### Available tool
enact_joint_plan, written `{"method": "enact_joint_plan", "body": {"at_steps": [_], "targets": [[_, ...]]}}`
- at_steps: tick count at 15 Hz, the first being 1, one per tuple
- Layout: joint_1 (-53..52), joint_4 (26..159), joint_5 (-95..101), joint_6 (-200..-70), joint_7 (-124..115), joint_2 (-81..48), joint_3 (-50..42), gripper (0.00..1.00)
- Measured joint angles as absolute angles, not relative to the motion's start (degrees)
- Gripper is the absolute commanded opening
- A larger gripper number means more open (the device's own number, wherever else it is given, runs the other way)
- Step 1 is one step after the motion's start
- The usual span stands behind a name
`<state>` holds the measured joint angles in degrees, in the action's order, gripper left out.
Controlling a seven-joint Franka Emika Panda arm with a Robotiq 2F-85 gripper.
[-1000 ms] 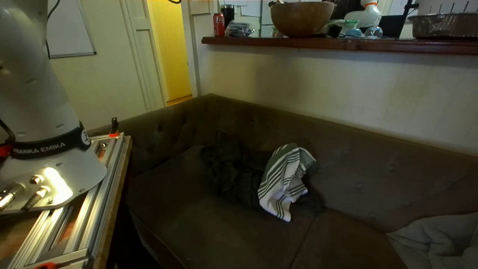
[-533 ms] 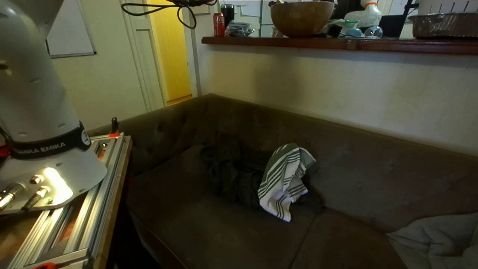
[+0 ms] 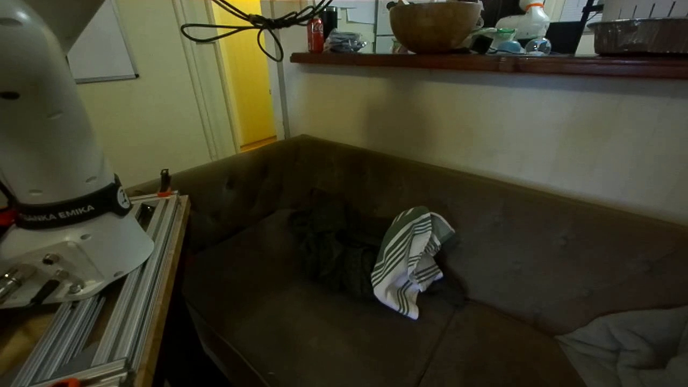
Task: Put the white book on the sofa.
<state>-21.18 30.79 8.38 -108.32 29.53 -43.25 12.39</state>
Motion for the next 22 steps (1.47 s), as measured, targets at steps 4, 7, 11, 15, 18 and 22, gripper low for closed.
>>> {"method": "enact_joint_plan", "body": {"at_steps": [4,7,11,15,18,22], "targets": [[-21.46,29.78,8.98,-107.68,29.38,-43.74,11.82,1.0],[-23.67,28.41,10.41,-104.83,21.13,-44.41,6.34,1.0],[-27.51,25.96,12.25,-104.73,9.88,-47.4,1.47,1.0],[-30.28,25.74,14.84,-114.22,0.7,-49.85,-2.69,1.0],[-31.24,25.76,17.11,-118.37,-3.26,-50.89,-5.83,1.0],[-31.29,25.76,17.14,-118.37,-3.29,-51.49,-6.0,1.0]]}}
